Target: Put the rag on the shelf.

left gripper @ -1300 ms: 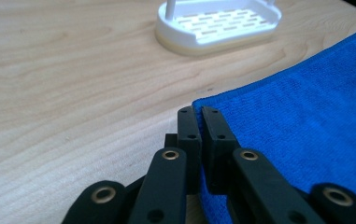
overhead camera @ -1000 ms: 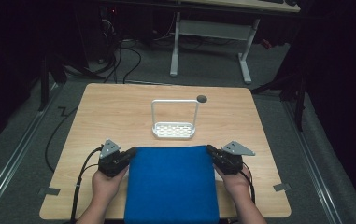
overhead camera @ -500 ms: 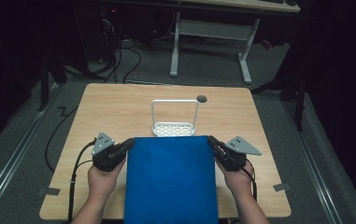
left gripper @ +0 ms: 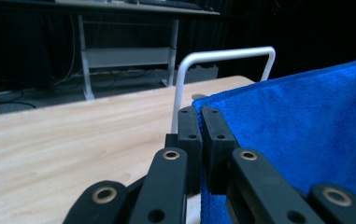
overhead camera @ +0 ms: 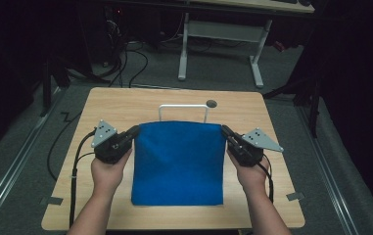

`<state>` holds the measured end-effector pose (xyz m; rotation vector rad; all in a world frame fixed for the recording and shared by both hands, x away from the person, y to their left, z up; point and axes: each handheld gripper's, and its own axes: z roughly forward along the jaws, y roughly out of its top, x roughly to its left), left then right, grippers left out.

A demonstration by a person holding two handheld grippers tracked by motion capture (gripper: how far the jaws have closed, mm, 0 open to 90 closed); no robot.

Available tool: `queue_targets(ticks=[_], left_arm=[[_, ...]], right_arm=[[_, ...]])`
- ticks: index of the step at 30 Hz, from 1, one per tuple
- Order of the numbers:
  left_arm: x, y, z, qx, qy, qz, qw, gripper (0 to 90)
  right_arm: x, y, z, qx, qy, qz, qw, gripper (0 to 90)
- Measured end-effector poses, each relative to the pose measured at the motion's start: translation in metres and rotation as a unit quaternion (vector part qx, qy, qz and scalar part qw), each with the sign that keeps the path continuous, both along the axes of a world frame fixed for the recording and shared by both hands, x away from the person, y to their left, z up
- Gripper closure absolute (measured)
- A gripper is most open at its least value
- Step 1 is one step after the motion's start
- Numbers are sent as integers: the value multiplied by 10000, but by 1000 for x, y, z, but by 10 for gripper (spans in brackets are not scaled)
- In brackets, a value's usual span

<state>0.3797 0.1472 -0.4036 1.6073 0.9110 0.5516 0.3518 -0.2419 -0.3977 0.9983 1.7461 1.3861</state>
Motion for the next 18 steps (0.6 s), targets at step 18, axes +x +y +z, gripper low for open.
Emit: queue_targets(ticks=[18], left_arm=[[15,4,47,0,-470,121,9988,876]], right_arm=[[11,2,53,46,-534,-61,9985,884]])
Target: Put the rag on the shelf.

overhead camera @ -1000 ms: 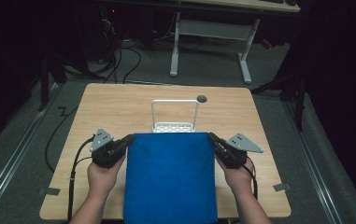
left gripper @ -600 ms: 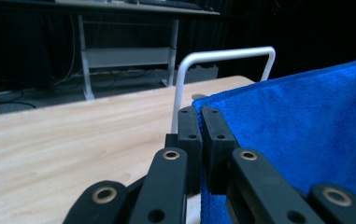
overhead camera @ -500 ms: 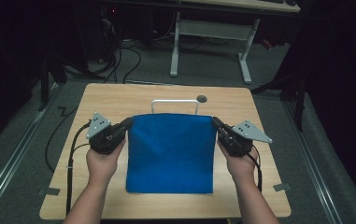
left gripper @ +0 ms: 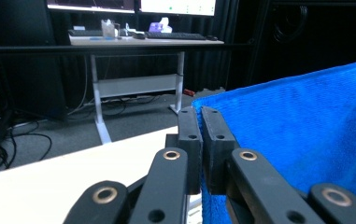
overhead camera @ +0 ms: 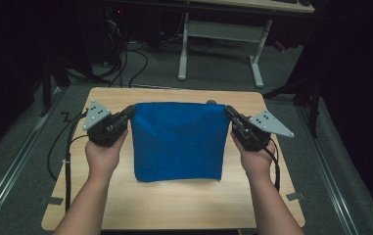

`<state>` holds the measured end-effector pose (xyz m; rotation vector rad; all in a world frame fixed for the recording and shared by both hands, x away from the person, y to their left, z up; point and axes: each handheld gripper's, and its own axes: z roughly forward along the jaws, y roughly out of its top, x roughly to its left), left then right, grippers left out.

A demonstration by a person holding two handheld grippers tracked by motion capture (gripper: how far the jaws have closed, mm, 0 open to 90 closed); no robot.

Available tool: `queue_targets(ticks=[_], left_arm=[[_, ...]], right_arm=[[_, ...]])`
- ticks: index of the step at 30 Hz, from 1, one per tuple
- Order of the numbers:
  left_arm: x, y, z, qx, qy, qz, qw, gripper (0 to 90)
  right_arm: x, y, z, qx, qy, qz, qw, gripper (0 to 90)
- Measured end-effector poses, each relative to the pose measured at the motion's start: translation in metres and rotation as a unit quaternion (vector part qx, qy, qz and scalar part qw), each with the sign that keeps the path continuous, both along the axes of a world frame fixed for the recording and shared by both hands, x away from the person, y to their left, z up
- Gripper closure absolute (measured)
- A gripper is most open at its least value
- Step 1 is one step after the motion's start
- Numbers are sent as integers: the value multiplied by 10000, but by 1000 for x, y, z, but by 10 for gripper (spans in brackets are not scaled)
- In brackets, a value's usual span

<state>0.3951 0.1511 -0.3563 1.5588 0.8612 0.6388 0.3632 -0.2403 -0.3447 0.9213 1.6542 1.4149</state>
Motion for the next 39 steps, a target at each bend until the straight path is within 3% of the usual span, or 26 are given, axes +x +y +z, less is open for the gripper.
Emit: queue_targets(ticks=[4,15,19,21,26,31,34,39], left_arm=[[7,3,6,-57,-83,10,9999,876],[22,3,14,-44,-61,48,10000,878],[29,3,19,74,-123,56,9999,878],[35,3,21,111,-140,33,9998,878],[53,3,24,20,30,32,10000,878],[66,-1,32,-38,-69,53,10000,878],[80,-5,38,30,-185,104,9998,878],[101,-10,41,161,-113,207,9996,879]], right_arm=[[7,-1,6,32,-22,-41,10000,885],[21,-1,15,81,-5,-53,10000,886],[26,-1,20,132,-29,-37,9999,886],[30,-2,24,180,-41,-45,9998,886],[45,-3,31,173,-20,-27,9998,887],[57,-4,36,200,-48,-97,9997,887],[74,-7,40,286,72,-149,9995,887],[93,-7,42,211,92,-165,9996,887]])
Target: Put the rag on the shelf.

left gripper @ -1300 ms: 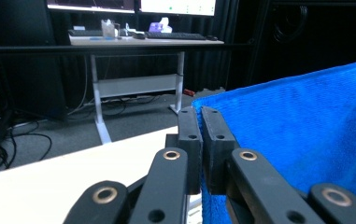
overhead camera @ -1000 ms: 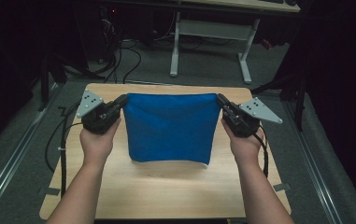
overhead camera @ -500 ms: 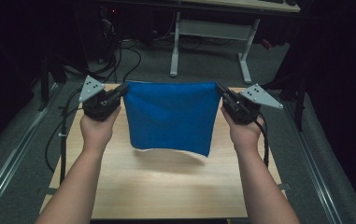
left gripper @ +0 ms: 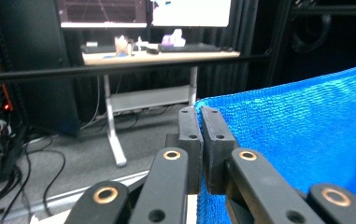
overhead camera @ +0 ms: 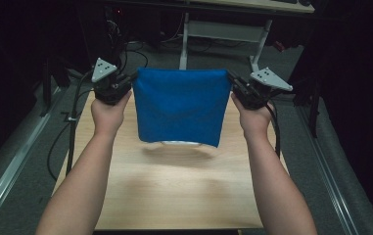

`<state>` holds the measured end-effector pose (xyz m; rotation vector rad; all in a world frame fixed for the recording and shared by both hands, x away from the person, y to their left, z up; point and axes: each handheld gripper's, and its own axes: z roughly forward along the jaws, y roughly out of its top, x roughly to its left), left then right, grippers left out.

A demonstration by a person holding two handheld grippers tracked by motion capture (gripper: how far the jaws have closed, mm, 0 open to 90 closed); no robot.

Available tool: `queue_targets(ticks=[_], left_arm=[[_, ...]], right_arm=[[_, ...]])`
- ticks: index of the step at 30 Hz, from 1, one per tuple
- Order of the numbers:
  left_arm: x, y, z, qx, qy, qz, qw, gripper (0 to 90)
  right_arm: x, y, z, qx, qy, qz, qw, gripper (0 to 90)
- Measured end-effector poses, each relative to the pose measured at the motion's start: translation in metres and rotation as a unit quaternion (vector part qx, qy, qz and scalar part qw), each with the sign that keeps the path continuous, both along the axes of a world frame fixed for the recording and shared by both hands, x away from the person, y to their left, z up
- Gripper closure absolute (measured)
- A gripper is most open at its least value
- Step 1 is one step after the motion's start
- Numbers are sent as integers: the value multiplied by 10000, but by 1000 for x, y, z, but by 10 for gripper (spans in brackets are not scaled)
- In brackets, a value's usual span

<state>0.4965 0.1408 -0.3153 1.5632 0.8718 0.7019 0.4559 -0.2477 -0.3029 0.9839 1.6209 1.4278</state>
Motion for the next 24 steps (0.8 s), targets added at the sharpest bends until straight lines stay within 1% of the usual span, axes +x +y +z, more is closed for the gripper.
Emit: queue_targets(ticks=[1,2,4,5,6,7,8,9,10,11,12,13,14,15,16,17,18,19,20,21,22,24], left_arm=[[4,0,1,-13,16,1,10000,879],[4,0,1,-13,16,1,10000,879],[10,-2,1,9,29,29,10000,879],[19,-3,-1,67,31,50,10000,879],[19,-3,-1,67,31,50,10000,879],[28,-4,-6,88,110,18,9999,879],[33,-4,-9,122,209,76,9997,878],[33,-4,-9,122,209,76,9997,878],[38,-4,-13,153,289,141,9994,878],[46,-3,-21,246,482,144,9984,877],[46,-3,-21,246,482,144,9984,877],[50,-6,-29,351,596,73,9976,877],[50,-6,-29,351,596,73,9976,877],[50,-14,-36,676,548,41,9962,877],[50,-14,-36,676,548,41,9962,877],[52,-16,-42,777,613,75,9951,877],[54,-14,-48,722,775,83,9943,877],[56,-12,-56,649,910,98,9937,878],[57,-10,-63,605,1001,101,9931,878],[57,-8,-75,540,1156,33,9918,878],[57,-8,-75,540,1156,33,9918,878],[55,-7,-85,505,1233,1,9911,878]], right_arm=[[4,0,0,-78,-18,-31,10000,888],[4,0,0,-78,-18,-31,10000,888],[15,-1,1,-92,1,-66,9999,888],[20,-1,0,-99,21,-85,9999,888],[20,-1,0,-99,21,-85,9999,888],[30,-2,-2,-119,86,-141,9998,888],[34,-2,-3,-134,170,-185,9996,888],[38,-2,-6,-131,191,-219,9995,890],[42,-3,-8,-121,249,-245,9993,890],[46,-3,-11,-142,341,-232,9990,890],[46,-3,-11,-142,341,-232,9990,890],[52,-2,-18,-194,467,-240,9984,890],[54,-1,-22,-252,519,-255,9980,891],[56,0,-25,-305,544,-270,9977,891],[56,0,-25,-305,544,-270,9977,891],[58,1,-29,-331,603,-289,9972,891],[59,1,-33,-371,621,-285,9970,892],[61,1,-38,-395,707,-294,9963,892],[64,-1,-49,-400,871,-300,9949,891],[65,-1,-55,-409,934,-293,9944,891],[65,-1,-55,-409,934,-293,9944,891],[65,-1,-65,-449,1040,-273,9932,891]])
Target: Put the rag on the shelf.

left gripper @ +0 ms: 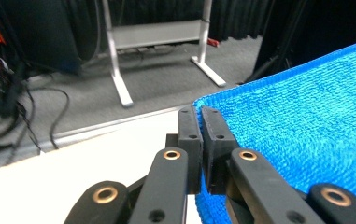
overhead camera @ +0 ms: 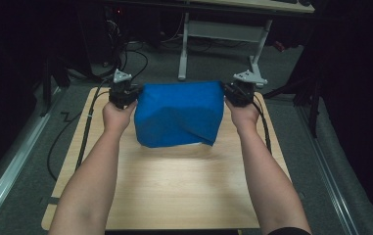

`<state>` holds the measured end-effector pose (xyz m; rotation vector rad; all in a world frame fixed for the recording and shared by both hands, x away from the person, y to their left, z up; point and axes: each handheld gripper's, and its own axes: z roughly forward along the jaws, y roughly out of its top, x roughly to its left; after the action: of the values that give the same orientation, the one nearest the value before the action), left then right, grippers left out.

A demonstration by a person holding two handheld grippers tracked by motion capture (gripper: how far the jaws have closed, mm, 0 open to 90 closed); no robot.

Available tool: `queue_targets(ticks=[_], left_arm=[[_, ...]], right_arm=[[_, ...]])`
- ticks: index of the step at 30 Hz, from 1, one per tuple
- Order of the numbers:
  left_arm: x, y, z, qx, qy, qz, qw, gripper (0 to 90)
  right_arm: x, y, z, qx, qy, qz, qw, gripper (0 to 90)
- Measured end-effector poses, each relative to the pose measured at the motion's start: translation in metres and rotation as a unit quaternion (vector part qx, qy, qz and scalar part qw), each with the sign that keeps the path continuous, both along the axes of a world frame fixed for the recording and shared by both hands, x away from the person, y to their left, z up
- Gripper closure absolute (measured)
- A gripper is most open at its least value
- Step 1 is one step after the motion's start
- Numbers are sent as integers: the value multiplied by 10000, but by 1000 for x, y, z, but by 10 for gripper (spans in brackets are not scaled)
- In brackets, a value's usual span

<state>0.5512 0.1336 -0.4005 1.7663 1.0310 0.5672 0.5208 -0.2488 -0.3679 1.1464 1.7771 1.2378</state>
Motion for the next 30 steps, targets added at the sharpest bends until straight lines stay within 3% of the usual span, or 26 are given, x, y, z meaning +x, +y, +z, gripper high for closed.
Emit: queue_targets(ticks=[1,4,5,7,16,23,30], left_arm=[[-2,2,-9,-62,156,-73,9998,878],[-6,3,-18,-115,199,-108,9997,878],[-9,7,-26,-218,347,-103,9991,878],[-12,8,-33,-235,416,-118,9988,877],[-28,10,-57,-487,561,-174,9971,874],[-27,6,-73,-576,722,-252,9954,873],[-27,0,-78,-710,692,-341,9945,867]], right_arm=[[0,0,-8,-14,78,3,10000,891],[-1,0,-19,-7,203,14,9998,891],[-3,0,-28,11,302,20,9995,891],[-5,1,-36,-25,387,21,9992,891],[-18,3,-64,-74,625,77,9980,890],[-23,4,-87,-141,867,130,9960,890],[-22,4,-105,-158,1027,102,9945,890]])
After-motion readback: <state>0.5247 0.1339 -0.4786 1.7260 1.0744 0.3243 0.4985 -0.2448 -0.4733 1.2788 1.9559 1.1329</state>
